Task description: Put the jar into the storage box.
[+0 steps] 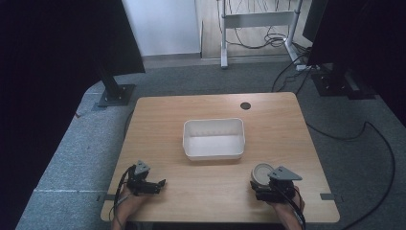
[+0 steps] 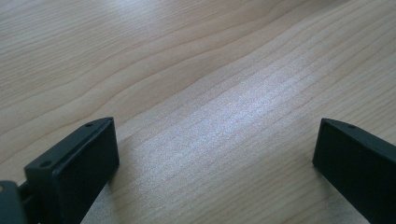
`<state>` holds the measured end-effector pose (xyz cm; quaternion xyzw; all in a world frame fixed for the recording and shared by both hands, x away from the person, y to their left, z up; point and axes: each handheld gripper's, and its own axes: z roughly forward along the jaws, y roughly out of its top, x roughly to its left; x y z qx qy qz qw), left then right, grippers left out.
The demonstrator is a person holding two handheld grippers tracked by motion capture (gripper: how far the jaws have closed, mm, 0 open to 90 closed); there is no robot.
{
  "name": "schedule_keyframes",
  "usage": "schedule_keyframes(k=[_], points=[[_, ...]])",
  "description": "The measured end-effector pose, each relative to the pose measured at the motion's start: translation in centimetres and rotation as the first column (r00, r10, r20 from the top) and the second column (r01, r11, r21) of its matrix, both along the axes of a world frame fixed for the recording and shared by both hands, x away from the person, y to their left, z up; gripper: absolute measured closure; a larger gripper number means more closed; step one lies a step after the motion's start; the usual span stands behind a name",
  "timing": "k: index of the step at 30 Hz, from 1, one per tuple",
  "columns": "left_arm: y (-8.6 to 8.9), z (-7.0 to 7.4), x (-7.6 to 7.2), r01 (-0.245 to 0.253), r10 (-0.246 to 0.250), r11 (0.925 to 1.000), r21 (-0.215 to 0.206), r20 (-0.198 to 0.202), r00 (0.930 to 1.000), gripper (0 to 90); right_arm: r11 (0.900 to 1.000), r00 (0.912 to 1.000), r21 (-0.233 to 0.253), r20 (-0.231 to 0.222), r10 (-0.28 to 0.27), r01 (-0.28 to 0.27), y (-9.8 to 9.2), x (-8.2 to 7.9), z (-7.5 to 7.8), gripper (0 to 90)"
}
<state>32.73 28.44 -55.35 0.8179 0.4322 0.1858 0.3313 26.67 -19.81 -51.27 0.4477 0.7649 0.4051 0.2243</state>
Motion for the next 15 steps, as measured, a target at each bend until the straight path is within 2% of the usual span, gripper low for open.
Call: schedule_keyframes(k=[8,15], points=[[0.0,0.0,0.0,0.0,0.0,1.0,0.0,0.0,1.0,0.0,1.0,0.9998,-0.002,-0.007,0.019,-0.019,0.9,0.8,0.3,9.4],[0.0,0.0,0.0,0.0,0.0,1.0,0.0,0.0,1.0,0.0,1.0,0.9997,0.021,-0.014,0.02,-0.02,1.2,1.5,0.3,9.4]])
